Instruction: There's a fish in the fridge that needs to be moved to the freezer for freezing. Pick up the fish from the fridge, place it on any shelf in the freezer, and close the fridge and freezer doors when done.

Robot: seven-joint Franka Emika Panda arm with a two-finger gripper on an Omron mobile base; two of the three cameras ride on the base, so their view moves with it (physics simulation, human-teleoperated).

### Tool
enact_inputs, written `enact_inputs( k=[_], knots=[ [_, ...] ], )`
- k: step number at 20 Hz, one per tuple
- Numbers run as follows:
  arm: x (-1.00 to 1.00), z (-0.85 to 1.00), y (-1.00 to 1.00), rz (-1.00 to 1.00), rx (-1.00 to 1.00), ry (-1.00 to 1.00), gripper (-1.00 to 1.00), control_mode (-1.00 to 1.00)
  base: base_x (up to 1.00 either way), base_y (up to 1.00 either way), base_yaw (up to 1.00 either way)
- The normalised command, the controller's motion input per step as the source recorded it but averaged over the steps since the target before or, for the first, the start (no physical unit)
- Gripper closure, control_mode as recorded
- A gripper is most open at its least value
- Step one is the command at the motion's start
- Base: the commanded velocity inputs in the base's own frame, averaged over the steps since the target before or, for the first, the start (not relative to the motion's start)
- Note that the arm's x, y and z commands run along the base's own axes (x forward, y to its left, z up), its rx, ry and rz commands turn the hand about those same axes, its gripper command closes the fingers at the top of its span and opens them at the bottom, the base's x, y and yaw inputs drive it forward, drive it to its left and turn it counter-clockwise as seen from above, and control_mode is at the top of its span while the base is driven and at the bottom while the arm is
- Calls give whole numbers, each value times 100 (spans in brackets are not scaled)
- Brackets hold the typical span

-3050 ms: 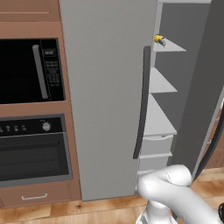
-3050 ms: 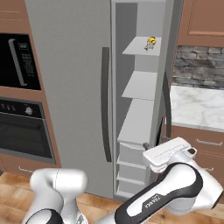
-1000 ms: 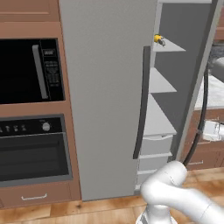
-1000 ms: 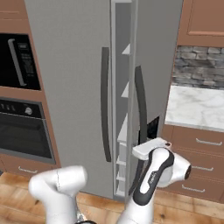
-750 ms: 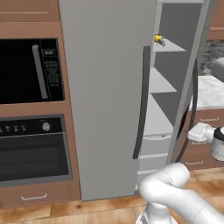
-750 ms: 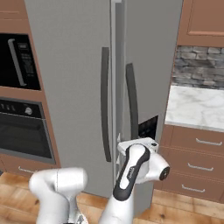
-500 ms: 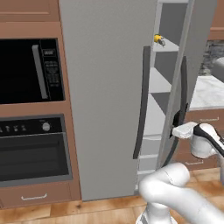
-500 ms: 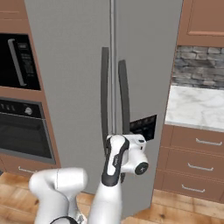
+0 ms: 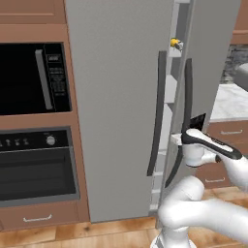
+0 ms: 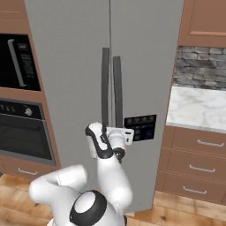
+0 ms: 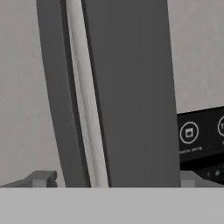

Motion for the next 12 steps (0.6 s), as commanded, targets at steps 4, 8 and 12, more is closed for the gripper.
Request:
enact_inputs(
  k=[4, 8, 12],
  knots=[
    [36, 2, 98, -28, -13, 8, -100, -100, 0, 0, 0],
    [57, 0, 100, -33, -19, 11, -100, -100, 0, 0, 0],
    [79, 0, 66, -38, -18, 15, -100, -100, 0, 0, 0]
  ],
)
